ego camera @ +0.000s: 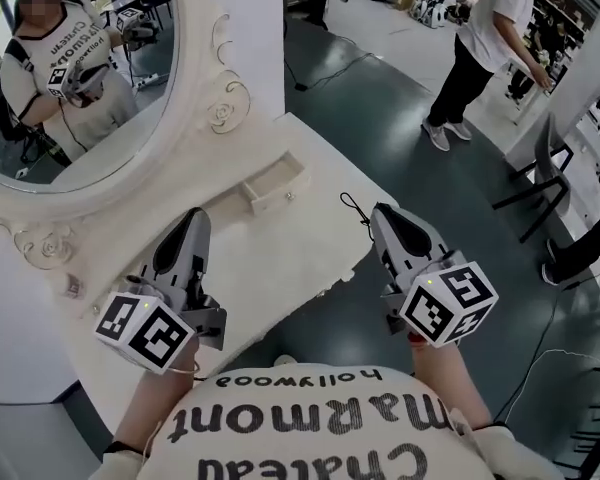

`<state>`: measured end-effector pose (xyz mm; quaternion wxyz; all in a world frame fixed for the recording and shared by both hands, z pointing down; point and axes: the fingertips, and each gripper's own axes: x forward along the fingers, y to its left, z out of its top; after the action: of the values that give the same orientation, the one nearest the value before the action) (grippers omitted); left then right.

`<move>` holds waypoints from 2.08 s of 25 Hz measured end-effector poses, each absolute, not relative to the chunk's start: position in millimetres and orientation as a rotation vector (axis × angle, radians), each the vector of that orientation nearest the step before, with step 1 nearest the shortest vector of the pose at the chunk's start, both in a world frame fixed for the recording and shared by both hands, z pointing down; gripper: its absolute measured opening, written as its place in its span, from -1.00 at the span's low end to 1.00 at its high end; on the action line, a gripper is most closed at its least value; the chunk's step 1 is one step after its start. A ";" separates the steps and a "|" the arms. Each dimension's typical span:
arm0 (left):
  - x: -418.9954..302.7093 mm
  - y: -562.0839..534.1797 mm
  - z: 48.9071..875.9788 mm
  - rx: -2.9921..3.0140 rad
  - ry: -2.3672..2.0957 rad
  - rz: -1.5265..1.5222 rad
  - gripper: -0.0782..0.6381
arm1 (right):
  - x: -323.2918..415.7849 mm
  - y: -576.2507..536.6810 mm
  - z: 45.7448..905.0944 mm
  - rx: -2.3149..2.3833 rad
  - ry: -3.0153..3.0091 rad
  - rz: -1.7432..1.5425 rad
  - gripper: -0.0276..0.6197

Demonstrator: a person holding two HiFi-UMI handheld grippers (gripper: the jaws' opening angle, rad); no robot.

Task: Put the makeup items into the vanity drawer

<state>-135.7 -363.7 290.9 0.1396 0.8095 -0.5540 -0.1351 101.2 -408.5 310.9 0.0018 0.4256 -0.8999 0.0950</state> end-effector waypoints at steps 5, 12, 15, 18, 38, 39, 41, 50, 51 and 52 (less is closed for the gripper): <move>-172.3 -364.8 316.5 2.291 -1.695 -0.338 -0.76 | 71.4 -434.2 331.4 1.264 -2.787 0.238 -0.82; -230.2 -338.5 351.3 2.110 -1.867 -0.344 -0.76 | 45.4 -475.5 368.7 1.153 -2.687 0.245 -0.82; -259.3 -318.6 353.7 1.999 -1.979 -0.400 -0.76 | 30.7 -495.0 379.5 1.083 -2.678 0.245 -0.82; -286.4 -294.7 351.9 1.875 -2.113 -0.435 -0.76 | 13.4 -515.8 386.7 0.993 -2.677 0.231 -0.82; -300.6 -230.7 364.3 1.351 -2.457 -0.447 -0.76 | -83.9 -576.2 431.5 0.195 -2.667 0.062 -0.82; -299.8 -229.9 363.9 1.345 -2.462 -0.449 -0.76 | -84.2 -576.7 434.0 0.178 -2.654 0.058 -0.82; -298.0 -228.4 363.5 1.334 -2.466 -0.454 -0.76 | -85.6 -575.5 439.6 0.135 -2.624 0.046 -0.82; -292.2 -222.7 362.8 1.308 -2.480 -0.487 -0.76 | -91.2 -561.5 467.9 -0.065 -2.471 -0.095 -0.82; -291.8 -221.1 363.4 1.303 -2.482 -0.488 -0.76 | -91.1 -561.3 469.7 -0.078 -2.454 -0.114 -0.81; -291.5 -219.2 363.9 1.295 -2.484 -0.490 -0.76 | -91.2 -561.3 471.4 -0.092 -2.437 -0.134 -0.81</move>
<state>-291.5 -219.2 363.9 0.1481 0.4504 -0.8638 -0.1703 -91.2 -561.3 471.4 0.3423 -0.0354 -0.9375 -0.0517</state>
